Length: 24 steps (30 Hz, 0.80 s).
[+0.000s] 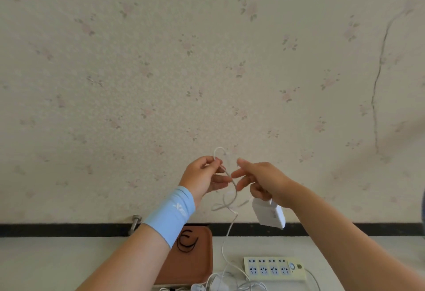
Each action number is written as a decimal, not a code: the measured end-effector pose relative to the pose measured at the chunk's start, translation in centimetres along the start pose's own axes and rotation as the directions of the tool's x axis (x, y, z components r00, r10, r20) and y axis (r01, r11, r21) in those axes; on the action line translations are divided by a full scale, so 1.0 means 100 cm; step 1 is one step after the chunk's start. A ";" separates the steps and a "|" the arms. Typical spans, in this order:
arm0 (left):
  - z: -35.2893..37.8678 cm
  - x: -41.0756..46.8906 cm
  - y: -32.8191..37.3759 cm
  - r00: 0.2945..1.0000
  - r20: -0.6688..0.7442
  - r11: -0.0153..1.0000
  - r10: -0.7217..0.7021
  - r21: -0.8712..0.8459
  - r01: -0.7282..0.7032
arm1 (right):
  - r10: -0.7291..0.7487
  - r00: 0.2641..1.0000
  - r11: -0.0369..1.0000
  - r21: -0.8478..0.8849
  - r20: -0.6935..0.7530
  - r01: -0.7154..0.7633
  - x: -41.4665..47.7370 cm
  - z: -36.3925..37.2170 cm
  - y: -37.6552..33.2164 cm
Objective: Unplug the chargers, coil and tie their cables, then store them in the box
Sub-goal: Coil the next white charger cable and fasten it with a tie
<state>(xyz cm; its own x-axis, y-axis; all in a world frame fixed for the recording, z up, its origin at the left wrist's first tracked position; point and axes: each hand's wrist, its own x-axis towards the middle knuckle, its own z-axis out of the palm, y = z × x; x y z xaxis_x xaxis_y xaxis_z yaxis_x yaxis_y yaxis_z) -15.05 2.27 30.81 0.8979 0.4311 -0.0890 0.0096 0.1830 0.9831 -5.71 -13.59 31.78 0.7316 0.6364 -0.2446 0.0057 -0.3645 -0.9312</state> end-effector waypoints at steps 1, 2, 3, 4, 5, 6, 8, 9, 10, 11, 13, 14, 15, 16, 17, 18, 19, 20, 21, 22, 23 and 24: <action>-0.003 0.000 0.002 0.999 0.021 0.996 -0.028 -0.086 0.030 | -0.021 0.999 0.998 -0.063 0.031 0.023 -0.001 0.003 0.000; -0.006 0.000 0.003 0.998 0.046 0.985 -0.053 -0.162 0.059 | -0.039 0.998 0.991 -0.124 0.053 0.045 -0.001 0.006 0.001; -0.008 0.000 0.005 0.995 0.065 0.967 -0.075 -0.239 0.088 | -0.047 0.996 0.983 -0.174 0.073 0.059 0.000 0.008 0.002; -0.010 0.001 0.006 0.993 0.075 0.940 -0.093 -0.324 0.112 | -0.045 0.995 0.975 -0.213 0.090 0.064 0.001 0.010 0.003; -0.011 0.002 0.007 0.991 0.075 0.903 -0.107 -0.409 0.129 | -0.037 0.993 0.970 -0.236 0.111 0.063 0.002 0.012 0.004; -0.012 0.004 0.009 0.991 0.070 0.863 -0.116 -0.487 0.136 | -0.029 0.990 0.968 -0.242 0.135 0.061 0.003 0.013 0.004; -0.017 0.007 0.011 0.991 0.051 0.807 -0.120 -0.576 0.128 | -0.027 0.982 0.978 -0.200 0.187 0.065 0.001 0.016 0.003; -0.019 0.007 0.012 0.992 0.043 0.809 -0.115 -0.576 0.119 | -0.036 0.980 0.984 -0.166 0.196 0.069 0.000 0.017 0.002; -0.020 0.007 0.011 0.994 0.038 0.832 -0.107 -0.544 0.110 | -0.046 0.981 0.988 -0.134 0.187 0.071 -0.001 0.018 0.001; -0.020 0.006 0.011 0.994 0.043 0.872 -0.097 -0.478 0.106 | -0.051 0.986 0.992 -0.105 0.162 0.068 -0.001 0.018 0.000; -0.017 0.001 0.010 0.996 0.041 0.975 -0.077 -0.205 0.083 | -0.046 0.995 0.998 -0.043 0.085 0.050 0.001 0.016 -0.001; -0.016 -0.001 0.009 0.998 0.033 0.999 -0.049 0.000 0.049 | -0.043 0.998 0.999 -0.001 0.042 0.043 0.002 0.015 -0.002; -0.014 -0.003 0.007 0.999 0.042 0.978 -0.008 0.210 -0.001 | -0.041 0.999 0.998 0.045 0.001 0.041 0.003 0.014 -0.002; -0.013 -0.005 0.005 0.996 0.081 0.921 0.029 0.385 -0.058 | -0.041 0.998 0.995 0.090 -0.036 0.045 0.003 0.012 -0.002; -0.011 -0.007 0.003 0.990 0.137 0.858 0.040 0.503 -0.105 | -0.040 0.997 0.991 0.127 -0.065 0.048 0.003 0.011 -0.002; -0.010 -0.007 0.001 0.982 0.187 0.812 0.027 0.569 -0.131 | -0.037 0.995 0.988 0.148 -0.089 0.050 0.004 0.010 -0.002; -0.009 -0.007 0.000 0.976 0.218 0.792 0.004 0.595 -0.136 | -0.032 0.993 0.987 0.155 -0.112 0.049 0.004 0.010 -0.002; -0.008 -0.006 -0.001 0.973 0.231 0.777 -0.017 0.616 -0.132 | -0.021 0.990 0.986 0.159 -0.136 0.043 0.005 0.010 -0.001; -0.008 -0.006 0.000 0.973 0.230 0.746 -0.023 0.652 -0.136 | -0.008 0.987 0.986 0.164 -0.162 0.035 0.005 0.011 -0.001; -0.009 -0.005 0.001 0.974 0.224 0.699 -0.018 0.700 -0.148 | 0.005 0.982 0.985 0.171 -0.186 0.028 0.006 0.011 0.000; -0.010 -0.004 0.002 0.976 0.217 0.661 -0.012 0.734 -0.155 | 0.012 0.978 0.985 0.173 -0.208 0.025 0.006 0.012 0.000; -0.010 -0.003 0.003 0.979 0.205 0.644 -0.001 0.749 -0.156 | 0.014 0.974 0.986 0.165 -0.226 0.024 0.006 0.013 0.000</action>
<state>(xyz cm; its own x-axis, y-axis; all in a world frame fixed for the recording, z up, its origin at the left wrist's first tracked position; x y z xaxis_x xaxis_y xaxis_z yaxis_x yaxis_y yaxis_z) -15.80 3.09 30.94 0.9691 0.2402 -0.0557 0.1955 -0.6109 0.7672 -6.10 -12.31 31.27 0.8668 0.4611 -0.1899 -0.0887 -0.2321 -0.9686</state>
